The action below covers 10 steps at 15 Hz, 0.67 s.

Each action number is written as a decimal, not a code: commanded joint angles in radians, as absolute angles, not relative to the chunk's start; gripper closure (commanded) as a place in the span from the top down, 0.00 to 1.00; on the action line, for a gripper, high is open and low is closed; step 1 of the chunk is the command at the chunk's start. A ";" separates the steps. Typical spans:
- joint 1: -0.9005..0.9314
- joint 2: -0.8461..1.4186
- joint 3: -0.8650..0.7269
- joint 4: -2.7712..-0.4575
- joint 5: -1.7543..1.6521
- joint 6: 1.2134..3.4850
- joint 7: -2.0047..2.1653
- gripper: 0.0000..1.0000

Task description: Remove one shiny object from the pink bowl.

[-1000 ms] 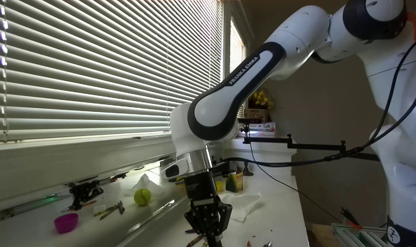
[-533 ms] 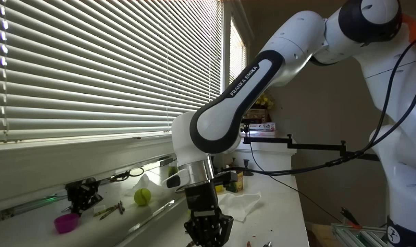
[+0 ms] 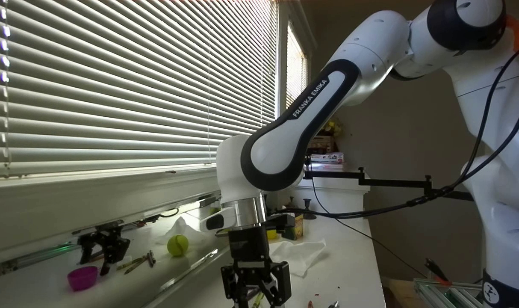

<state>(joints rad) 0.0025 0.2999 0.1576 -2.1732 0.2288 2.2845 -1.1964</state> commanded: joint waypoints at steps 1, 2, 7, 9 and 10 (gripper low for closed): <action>0.010 0.229 0.154 -2.220 0.191 2.297 -1.170 1.00; 0.017 0.214 0.148 -2.223 0.184 2.294 -1.130 1.00; 0.046 0.140 0.132 -2.234 0.169 2.265 -0.826 1.00; 0.060 0.104 0.128 -2.240 0.134 2.294 -0.699 1.00; 0.064 0.086 0.126 -2.239 0.105 2.299 -0.638 1.00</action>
<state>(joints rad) 0.0342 0.1712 0.1438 -2.1996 0.1815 2.2820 -0.8187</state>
